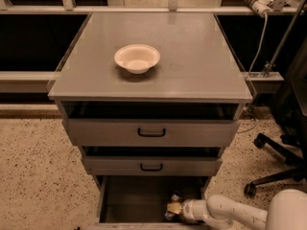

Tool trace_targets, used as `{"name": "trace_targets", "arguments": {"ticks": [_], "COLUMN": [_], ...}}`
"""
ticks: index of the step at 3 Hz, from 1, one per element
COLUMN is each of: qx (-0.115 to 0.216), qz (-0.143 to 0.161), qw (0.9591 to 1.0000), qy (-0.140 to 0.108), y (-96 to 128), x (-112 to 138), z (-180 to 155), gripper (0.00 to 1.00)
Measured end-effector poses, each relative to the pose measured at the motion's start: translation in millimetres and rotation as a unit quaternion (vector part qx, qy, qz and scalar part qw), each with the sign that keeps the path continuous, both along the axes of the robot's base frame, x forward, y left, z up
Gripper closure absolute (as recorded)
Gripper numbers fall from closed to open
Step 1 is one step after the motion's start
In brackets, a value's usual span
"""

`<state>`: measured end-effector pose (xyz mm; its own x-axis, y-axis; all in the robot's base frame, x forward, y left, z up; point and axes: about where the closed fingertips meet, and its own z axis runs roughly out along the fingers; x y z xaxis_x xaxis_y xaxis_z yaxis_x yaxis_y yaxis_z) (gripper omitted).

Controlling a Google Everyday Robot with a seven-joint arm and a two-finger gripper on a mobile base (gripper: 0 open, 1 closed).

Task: Place redbull can into bottom drawer

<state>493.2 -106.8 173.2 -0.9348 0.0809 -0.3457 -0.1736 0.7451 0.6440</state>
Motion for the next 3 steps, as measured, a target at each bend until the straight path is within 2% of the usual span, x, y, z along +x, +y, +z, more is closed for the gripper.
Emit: {"name": "trace_targets", "arguments": {"ticks": [1,2,3], "qx": [0.000,0.000,0.000], "qz": [0.000,0.000,0.000], "qw": [1.0000,1.0000,1.0000], "qy": [0.000,0.000,0.000], "y": [0.0,0.1,0.1], "x": [0.0,0.0,0.0], "z": [0.0,0.0,0.0], "gripper": [0.12,0.00,0.00]}}
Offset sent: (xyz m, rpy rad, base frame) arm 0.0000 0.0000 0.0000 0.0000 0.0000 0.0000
